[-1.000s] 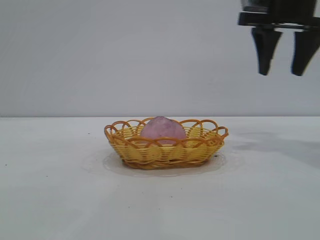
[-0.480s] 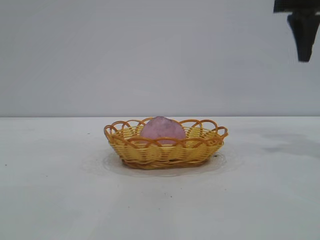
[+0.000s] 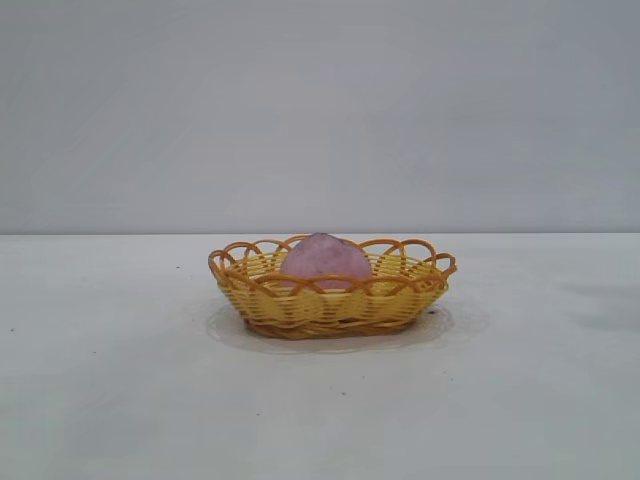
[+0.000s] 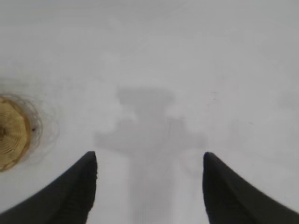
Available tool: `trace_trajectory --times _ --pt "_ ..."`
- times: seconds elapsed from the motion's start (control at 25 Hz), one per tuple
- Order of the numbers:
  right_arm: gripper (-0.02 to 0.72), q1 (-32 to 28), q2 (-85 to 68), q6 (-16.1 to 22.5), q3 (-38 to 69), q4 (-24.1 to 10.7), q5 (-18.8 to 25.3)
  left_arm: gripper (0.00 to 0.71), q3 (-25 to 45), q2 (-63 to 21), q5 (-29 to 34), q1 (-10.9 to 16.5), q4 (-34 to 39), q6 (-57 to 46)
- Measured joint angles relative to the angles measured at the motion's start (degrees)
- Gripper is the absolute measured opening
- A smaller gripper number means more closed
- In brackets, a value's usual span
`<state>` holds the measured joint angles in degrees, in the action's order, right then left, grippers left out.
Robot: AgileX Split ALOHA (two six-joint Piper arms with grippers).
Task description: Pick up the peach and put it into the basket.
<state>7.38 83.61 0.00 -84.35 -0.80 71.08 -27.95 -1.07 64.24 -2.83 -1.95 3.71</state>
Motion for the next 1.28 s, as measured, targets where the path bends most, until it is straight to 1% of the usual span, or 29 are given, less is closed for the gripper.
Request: trace_trajectory --times 0.36,0.6,0.72,0.8,0.92,1.16,1.28 --pt "0.418 0.0 -21.8 0.0 20.9 0.1 0.0 0.497 0.0 0.0 0.0 0.0 0.0 0.0" --pt "0.418 0.0 -39.1 0.0 34.1 0.1 -0.3 0.497 0.0 0.0 0.0 0.0 0.0 0.1" --pt "0.418 0.0 -48.2 0.0 39.2 0.9 -0.3 0.497 0.0 0.0 0.0 0.0 0.0 0.1" --pt "0.418 0.0 -53.9 0.0 42.4 2.0 -0.6 0.497 0.0 0.0 0.0 0.0 0.0 0.1" --pt "0.418 0.0 -62.4 0.0 47.2 3.6 -2.0 0.497 0.0 0.0 0.0 0.0 0.0 0.1" --pt "0.418 0.0 -76.3 -0.1 55.1 3.8 -4.4 0.497 0.0 0.0 0.0 0.0 0.0 0.1" --pt "0.418 0.0 -81.9 -0.2 56.4 3.8 -5.3 0.497 0.0 0.0 0.0 0.0 0.0 0.1"
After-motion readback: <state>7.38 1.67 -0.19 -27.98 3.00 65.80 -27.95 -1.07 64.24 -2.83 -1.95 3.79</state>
